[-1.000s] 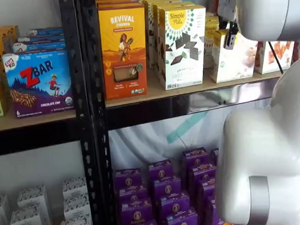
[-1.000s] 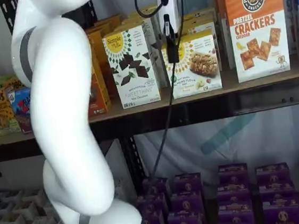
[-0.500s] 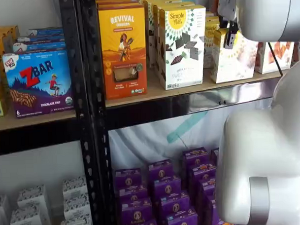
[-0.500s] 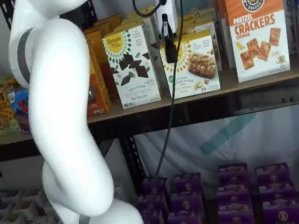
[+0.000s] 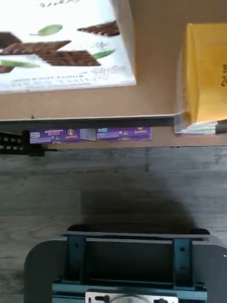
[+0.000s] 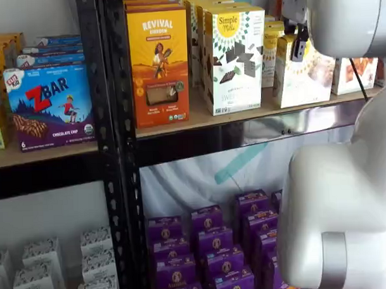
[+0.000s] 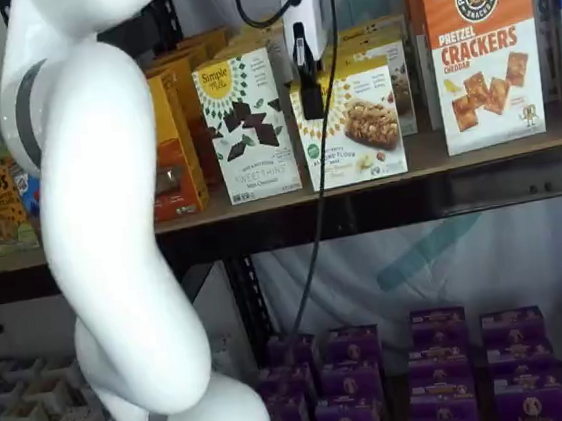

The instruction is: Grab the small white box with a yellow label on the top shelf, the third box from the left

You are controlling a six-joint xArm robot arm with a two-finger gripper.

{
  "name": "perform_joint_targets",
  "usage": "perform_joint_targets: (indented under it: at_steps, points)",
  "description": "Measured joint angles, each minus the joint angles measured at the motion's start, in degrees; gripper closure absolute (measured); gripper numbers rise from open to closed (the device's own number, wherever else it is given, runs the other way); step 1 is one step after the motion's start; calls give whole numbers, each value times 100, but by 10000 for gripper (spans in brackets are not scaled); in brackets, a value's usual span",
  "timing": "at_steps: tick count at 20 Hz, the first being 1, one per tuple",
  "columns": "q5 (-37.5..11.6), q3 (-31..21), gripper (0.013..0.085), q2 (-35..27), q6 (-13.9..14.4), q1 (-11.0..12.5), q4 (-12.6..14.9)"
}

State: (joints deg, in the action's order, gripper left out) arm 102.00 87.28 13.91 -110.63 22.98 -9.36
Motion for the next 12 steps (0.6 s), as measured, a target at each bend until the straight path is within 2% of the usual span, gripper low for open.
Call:
perform_joint_targets:
  at_steps: [12]
  points:
    - [386,-656,650,791,120,-96,3]
